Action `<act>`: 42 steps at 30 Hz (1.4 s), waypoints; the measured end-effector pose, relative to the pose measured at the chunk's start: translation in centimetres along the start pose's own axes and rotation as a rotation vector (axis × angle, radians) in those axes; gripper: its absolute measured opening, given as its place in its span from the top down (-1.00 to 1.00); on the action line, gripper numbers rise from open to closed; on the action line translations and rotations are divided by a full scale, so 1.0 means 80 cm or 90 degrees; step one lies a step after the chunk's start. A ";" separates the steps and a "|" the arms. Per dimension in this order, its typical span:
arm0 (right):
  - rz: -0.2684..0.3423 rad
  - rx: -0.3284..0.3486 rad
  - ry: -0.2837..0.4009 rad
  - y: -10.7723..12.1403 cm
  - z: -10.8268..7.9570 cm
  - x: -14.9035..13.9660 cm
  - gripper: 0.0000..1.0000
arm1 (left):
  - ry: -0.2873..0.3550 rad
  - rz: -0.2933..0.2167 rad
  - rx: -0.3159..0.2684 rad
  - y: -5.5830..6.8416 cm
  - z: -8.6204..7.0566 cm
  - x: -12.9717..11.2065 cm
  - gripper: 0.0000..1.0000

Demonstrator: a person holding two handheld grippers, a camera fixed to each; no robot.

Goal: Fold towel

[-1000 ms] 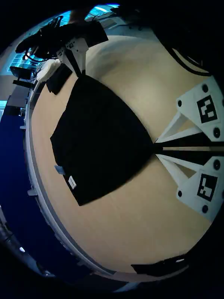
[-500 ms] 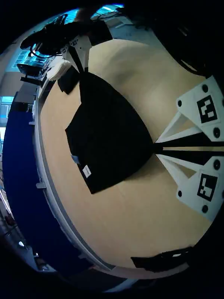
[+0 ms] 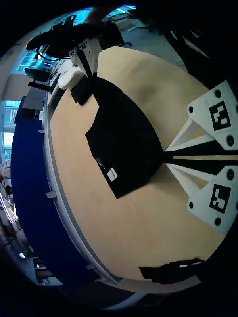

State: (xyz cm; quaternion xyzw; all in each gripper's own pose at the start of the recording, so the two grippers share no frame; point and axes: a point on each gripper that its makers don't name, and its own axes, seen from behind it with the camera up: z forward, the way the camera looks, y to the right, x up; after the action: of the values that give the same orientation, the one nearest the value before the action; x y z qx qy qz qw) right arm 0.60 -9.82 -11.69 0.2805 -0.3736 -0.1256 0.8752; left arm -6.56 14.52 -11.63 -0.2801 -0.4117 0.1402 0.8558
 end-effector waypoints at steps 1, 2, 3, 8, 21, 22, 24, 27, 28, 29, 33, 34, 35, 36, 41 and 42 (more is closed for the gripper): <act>0.000 0.001 -0.001 -0.001 -0.004 0.001 0.75 | 0.000 0.000 0.000 0.001 -0.004 0.001 0.90; 0.000 0.002 -0.002 -0.002 -0.007 0.001 0.75 | 0.001 0.000 0.000 0.002 -0.007 0.002 0.90; 0.000 0.002 -0.002 -0.002 -0.010 0.002 0.75 | 0.001 0.000 0.000 0.003 -0.009 0.002 0.90; -0.001 0.003 0.000 -0.004 -0.020 0.006 0.75 | 0.003 0.000 0.001 0.006 -0.018 0.003 0.90; -0.007 0.003 -0.011 -0.002 -0.015 -0.001 0.75 | 0.003 -0.012 0.003 0.002 -0.016 0.008 0.90; -0.008 0.003 -0.012 -0.001 -0.014 -0.001 0.75 | 0.004 -0.013 0.003 0.001 -0.015 0.010 0.90; -0.009 0.002 -0.014 0.001 -0.012 0.000 0.74 | 0.004 -0.014 0.004 -0.001 -0.012 0.013 0.90; -0.013 0.001 -0.017 0.006 -0.006 0.002 0.75 | 0.004 -0.014 0.007 -0.006 -0.006 0.018 0.90; -0.015 0.000 -0.018 0.008 -0.004 0.003 0.75 | 0.004 -0.014 0.008 -0.008 -0.004 0.019 0.90; -0.016 0.000 -0.019 0.010 -0.001 0.004 0.75 | 0.004 -0.014 0.010 -0.010 -0.001 0.021 0.90; -0.019 -0.005 -0.022 0.021 0.013 0.012 0.75 | 0.001 -0.016 0.015 -0.018 0.011 0.027 0.90; -0.019 -0.007 -0.022 0.024 0.018 0.014 0.75 | 0.001 -0.017 0.017 -0.021 0.014 0.029 0.90; -0.019 -0.009 -0.022 0.027 0.022 0.016 0.75 | 0.000 -0.018 0.018 -0.023 0.017 0.031 0.90; -0.019 -0.011 -0.023 0.029 0.026 0.018 0.75 | -0.001 -0.019 0.020 -0.025 0.021 0.032 0.90; -0.017 -0.014 -0.027 0.041 0.048 0.026 0.75 | -0.008 -0.019 0.032 -0.040 0.040 0.039 0.90; -0.016 -0.014 -0.028 0.044 0.052 0.027 0.75 | -0.010 -0.018 0.033 -0.043 0.044 0.040 0.90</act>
State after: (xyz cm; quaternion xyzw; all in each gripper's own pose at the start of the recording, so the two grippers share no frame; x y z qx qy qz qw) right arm -0.89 -9.55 -6.05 0.2728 -0.3881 -0.1465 0.8680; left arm -7.25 14.56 -5.82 -0.2506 -0.4184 0.1409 0.8615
